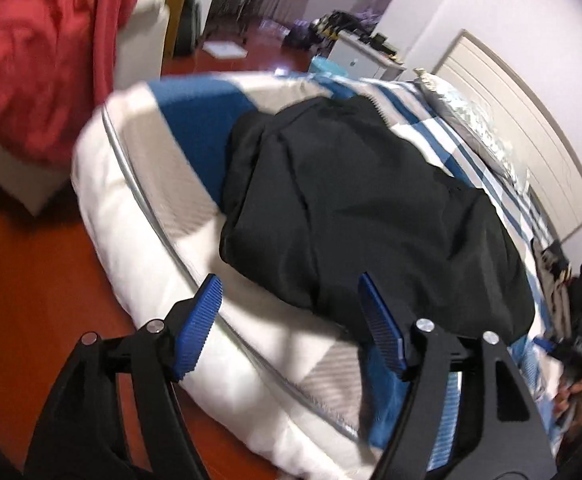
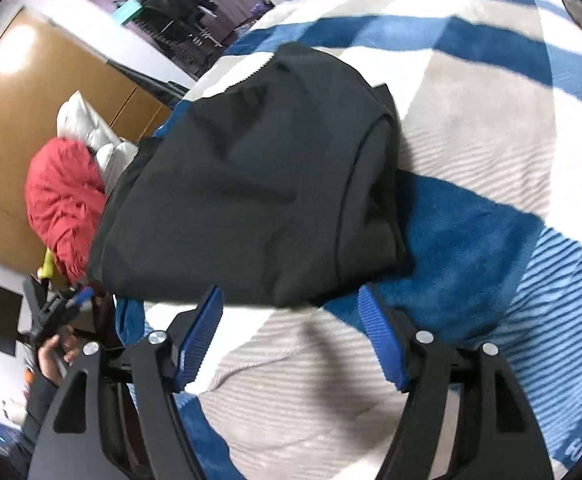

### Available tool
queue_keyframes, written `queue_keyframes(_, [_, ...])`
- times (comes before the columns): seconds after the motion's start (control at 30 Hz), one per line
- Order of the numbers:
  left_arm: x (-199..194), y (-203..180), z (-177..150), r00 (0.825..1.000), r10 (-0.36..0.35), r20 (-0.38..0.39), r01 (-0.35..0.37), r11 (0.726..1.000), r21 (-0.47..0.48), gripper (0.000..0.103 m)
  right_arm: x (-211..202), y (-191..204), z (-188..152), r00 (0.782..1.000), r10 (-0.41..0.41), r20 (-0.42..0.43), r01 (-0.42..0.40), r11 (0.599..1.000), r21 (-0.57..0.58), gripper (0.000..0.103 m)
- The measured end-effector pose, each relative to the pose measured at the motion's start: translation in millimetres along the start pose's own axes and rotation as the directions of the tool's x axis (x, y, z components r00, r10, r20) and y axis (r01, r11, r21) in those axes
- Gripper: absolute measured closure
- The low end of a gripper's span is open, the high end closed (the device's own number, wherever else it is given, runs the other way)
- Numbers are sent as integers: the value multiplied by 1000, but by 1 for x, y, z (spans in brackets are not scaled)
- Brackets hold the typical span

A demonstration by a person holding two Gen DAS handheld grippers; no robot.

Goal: Fold large clothes

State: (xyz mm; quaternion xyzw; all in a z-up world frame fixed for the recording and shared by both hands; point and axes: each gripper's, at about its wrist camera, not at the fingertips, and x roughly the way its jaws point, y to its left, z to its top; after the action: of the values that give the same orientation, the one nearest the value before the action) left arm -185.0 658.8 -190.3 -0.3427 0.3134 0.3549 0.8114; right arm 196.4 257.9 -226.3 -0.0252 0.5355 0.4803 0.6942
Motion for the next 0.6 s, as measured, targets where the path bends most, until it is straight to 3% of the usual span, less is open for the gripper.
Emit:
queue_keyframes(0.07, [-10,-8,3,999,18,30,-19,1000,18,34,-5,7,0,999,-10,30,11,1000,-25,37])
queue_keyframes(0.17, [-14,-11,11,999,21,46,-20,1000,-13,34,0,27,4,998,-42,55,46,996,-74,72])
queue_keyframes(0.23, [-6,-20,12,1000,-18,22,18,1000,-18,36,9,41,4,997,-48,58,54,993,-108,76])
queue_keyframes(0.3, [1,-32,13,1000,-26,3,26,1000,13,55,23,51,3,999,-30,34,34,991,-126,86])
queue_keyframes(0.33, [7,-39,14,1000,-25,-3,25,999,35,64,28,52,2,999,-39,31,43,990,-133,87])
queue_keyframes(0.43, [25,-58,12,999,-50,-18,51,995,88,78,44,52,1,995,-92,45,97,987,-129,96])
queue_keyframes(0.47, [34,-63,12,998,-53,-32,56,993,103,88,48,48,2,993,-108,52,113,987,-111,96])
queue_keyframes(0.57, [60,-74,12,997,-50,-66,58,991,125,96,60,26,3,980,-184,73,188,981,-55,96])
queue_keyframes(0.6, [72,-76,11,996,-37,-75,46,991,128,96,64,16,4,978,-198,70,201,979,-36,103])
